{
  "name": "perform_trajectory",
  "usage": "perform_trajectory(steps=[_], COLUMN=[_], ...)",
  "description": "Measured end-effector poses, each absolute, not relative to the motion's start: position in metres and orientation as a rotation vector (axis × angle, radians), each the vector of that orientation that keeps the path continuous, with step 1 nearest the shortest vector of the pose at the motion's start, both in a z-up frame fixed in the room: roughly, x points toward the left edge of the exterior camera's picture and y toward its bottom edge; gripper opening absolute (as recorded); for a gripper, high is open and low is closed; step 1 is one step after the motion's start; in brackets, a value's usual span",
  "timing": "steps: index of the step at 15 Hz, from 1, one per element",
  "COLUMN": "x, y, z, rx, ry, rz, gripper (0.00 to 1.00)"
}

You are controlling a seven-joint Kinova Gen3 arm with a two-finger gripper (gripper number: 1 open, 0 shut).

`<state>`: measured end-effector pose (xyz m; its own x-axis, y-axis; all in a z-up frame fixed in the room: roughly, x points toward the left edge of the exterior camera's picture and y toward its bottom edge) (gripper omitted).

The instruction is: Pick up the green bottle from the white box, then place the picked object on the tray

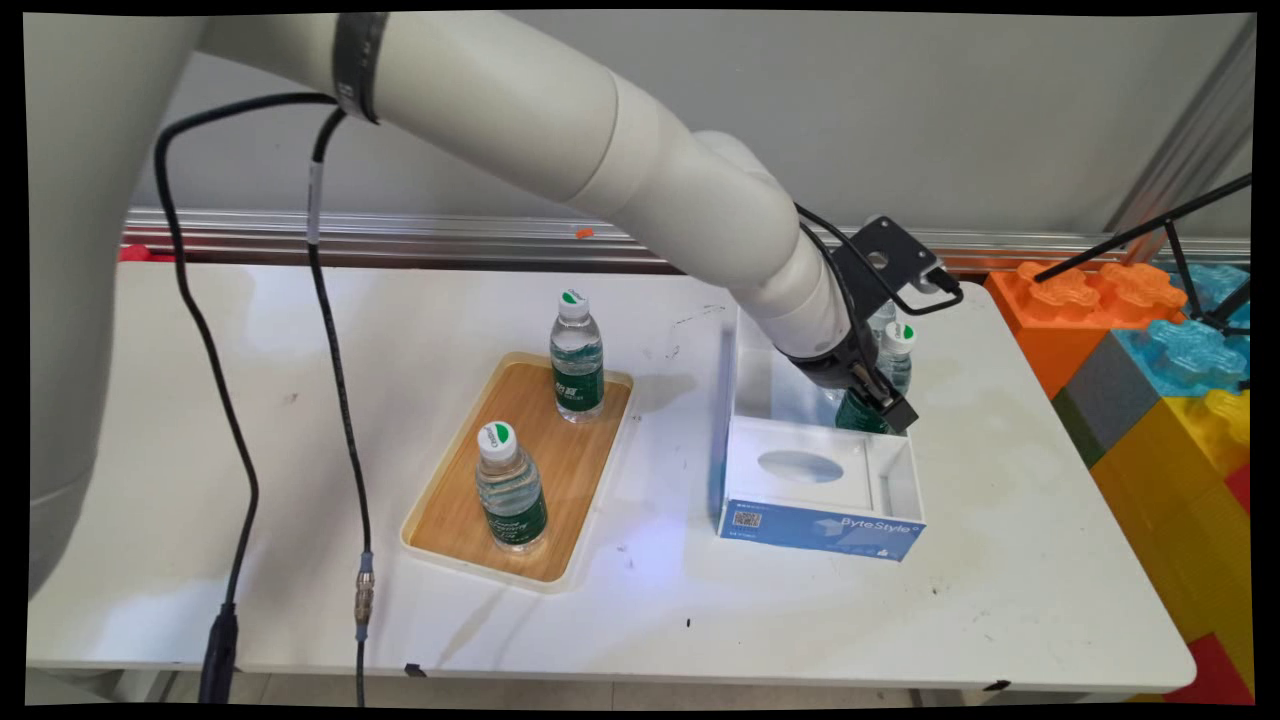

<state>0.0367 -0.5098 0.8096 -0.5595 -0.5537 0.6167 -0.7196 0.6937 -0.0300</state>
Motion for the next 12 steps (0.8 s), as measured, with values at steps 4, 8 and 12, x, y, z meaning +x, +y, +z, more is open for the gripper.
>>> perform_trajectory(steps=[4,8,12], x=[0.031,0.029,0.029], y=[-0.513,-0.514,-0.513], z=[0.803,0.799,0.796], rx=[0.961,0.948,0.933], ry=[-2.298,-2.284,-2.286], rz=[0.386,0.392,0.398], gripper=[1.0,1.0,0.0])
